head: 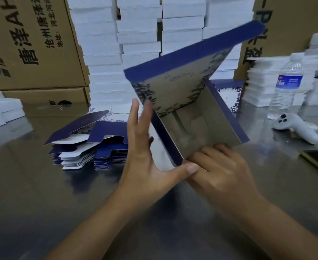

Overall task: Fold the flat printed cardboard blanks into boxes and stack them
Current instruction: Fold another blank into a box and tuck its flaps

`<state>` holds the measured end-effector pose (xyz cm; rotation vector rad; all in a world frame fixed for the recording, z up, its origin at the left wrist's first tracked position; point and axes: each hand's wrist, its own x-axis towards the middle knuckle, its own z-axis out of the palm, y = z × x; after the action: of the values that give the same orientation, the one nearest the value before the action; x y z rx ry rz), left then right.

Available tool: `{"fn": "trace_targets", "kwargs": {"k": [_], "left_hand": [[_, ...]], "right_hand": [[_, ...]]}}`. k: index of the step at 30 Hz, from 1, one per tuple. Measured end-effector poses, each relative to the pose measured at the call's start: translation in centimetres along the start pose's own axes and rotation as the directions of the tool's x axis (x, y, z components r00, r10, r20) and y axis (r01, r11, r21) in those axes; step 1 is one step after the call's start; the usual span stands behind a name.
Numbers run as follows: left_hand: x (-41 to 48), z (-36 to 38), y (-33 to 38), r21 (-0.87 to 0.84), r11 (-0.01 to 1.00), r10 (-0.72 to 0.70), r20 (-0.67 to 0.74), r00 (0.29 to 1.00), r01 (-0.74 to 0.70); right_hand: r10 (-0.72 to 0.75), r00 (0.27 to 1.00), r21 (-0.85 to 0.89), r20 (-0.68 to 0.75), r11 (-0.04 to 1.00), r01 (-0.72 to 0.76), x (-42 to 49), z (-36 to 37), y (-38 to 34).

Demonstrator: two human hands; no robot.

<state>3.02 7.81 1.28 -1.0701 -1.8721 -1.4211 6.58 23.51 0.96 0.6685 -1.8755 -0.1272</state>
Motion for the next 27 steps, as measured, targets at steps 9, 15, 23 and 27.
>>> {"fn": "trace_targets", "kwargs": {"k": [9, 15, 23, 27], "left_hand": [[0.5, -0.4, -1.0, 0.098, 0.975, 0.198, 0.021, 0.98, -0.199], [0.2, 0.1, -1.4, 0.204, 0.966, 0.172, -0.041, 0.984, -0.16], [0.0, 0.1, 0.1, 0.378, 0.925, 0.089, -0.132, 0.987, -0.033], [-0.1, 0.3, 0.6, 0.337, 0.941, 0.078, -0.148, 0.986, -0.023]], "right_hand": [[0.139, 0.979, 0.337, 0.15, 0.923, -0.183, 0.4, -1.3, 0.3], [0.476, 0.832, 0.38, 0.285, 0.741, -0.554, 2.4, -1.7, 0.2], [0.469, 0.418, -0.145, 0.778, 0.782, -0.606, 7.6, 2.1, 1.2], [0.327, 0.246, -0.208, 0.912, 0.888, -0.41, 8.4, 4.4, 2.0]]}}
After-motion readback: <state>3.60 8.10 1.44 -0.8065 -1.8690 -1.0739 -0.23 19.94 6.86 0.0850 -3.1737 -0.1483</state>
